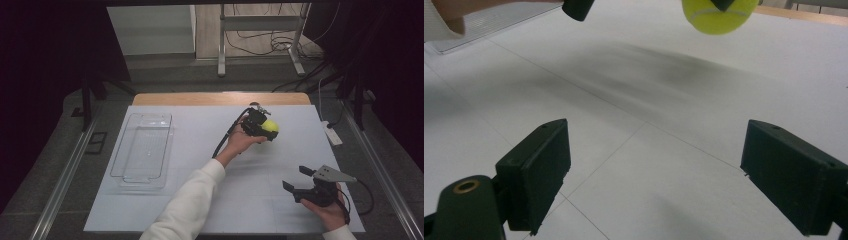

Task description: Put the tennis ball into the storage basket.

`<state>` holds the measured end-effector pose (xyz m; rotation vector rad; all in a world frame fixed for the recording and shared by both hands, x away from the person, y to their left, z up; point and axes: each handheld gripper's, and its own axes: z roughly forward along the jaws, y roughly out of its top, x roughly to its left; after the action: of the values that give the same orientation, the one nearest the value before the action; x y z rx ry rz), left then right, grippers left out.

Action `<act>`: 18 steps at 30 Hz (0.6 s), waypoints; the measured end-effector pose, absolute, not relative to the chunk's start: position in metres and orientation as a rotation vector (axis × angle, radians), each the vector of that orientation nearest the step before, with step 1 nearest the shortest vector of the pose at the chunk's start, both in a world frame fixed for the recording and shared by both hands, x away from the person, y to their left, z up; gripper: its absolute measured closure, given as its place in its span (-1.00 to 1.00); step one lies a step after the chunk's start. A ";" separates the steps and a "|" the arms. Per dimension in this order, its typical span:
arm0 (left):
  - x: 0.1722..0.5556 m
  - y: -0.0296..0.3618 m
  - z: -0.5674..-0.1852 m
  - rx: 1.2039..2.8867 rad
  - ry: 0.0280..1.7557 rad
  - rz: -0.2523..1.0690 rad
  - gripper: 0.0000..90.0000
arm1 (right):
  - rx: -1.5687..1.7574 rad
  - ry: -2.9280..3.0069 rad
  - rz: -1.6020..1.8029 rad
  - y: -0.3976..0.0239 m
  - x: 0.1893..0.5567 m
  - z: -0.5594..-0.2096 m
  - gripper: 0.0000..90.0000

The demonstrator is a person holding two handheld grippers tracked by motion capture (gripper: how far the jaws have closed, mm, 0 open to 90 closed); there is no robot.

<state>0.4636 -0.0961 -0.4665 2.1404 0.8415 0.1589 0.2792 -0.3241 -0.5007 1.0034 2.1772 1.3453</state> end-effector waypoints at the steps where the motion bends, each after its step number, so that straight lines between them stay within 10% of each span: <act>1: 0.463 -0.094 -0.465 2.140 0.839 0.162 -0.38 | 1.003 2.177 1.345 -0.324 0.279 -0.501 -0.71; 18: 0.454 -0.087 -0.457 2.121 0.816 0.174 -0.38 | 1.004 2.181 1.338 -0.324 0.279 -0.501 -0.71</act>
<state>0.4536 -0.0872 -0.4574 2.1208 0.8164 0.1737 0.2790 -0.3237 -0.5009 1.0039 2.1812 1.3380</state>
